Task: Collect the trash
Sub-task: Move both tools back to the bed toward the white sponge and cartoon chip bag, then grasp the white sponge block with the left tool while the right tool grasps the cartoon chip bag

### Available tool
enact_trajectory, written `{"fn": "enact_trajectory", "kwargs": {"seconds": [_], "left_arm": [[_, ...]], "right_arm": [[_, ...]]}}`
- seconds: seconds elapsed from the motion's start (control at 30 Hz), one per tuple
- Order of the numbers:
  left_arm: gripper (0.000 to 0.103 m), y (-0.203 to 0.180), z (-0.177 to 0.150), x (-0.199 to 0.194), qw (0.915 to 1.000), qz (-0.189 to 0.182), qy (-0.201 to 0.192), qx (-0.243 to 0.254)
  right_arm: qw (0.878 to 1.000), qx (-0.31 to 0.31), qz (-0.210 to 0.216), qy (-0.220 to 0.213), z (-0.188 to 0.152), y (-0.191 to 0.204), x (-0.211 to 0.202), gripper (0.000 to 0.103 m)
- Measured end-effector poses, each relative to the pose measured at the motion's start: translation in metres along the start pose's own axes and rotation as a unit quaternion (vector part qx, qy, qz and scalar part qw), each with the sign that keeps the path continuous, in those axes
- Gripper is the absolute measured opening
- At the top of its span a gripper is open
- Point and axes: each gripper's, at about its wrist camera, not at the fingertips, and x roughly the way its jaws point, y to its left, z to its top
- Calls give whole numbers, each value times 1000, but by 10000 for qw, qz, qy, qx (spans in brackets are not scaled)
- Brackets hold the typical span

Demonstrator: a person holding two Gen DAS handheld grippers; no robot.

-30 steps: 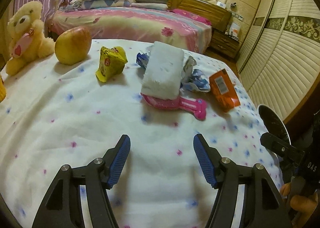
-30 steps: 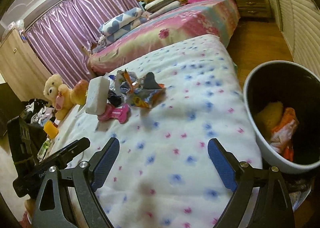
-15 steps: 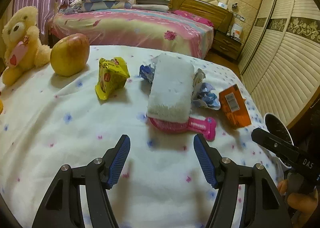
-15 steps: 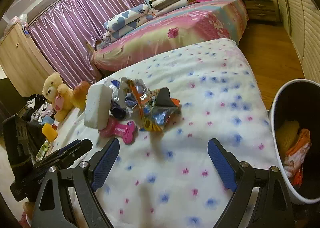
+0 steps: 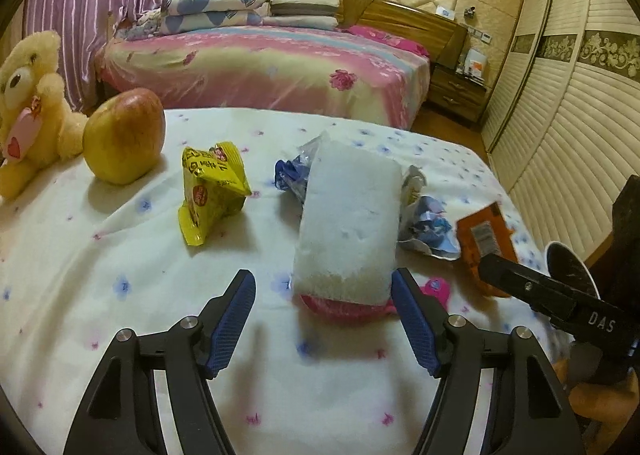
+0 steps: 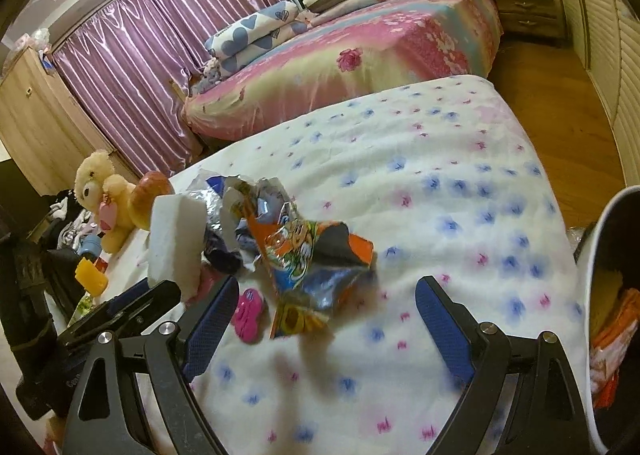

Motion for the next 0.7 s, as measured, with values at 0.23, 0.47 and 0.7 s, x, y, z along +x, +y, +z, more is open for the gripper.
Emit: {"fn": "enact_trajectory", "kwargs": {"seconds": [0.23,0.47,0.7], "left_arm": [[23,2,-4,10,9996,-179,160,-115],[16,2,-14,-4,9994,-319,104,-126],[14,-3,-21,-19,9988,-491,37,-16]], "right_arm": [[9998,-120,-168,16,1,3,6,52],[10000,-22,2,-90,-5,0,-8,9],[9997,21,70,-239,-14,-1,-30,3]]}}
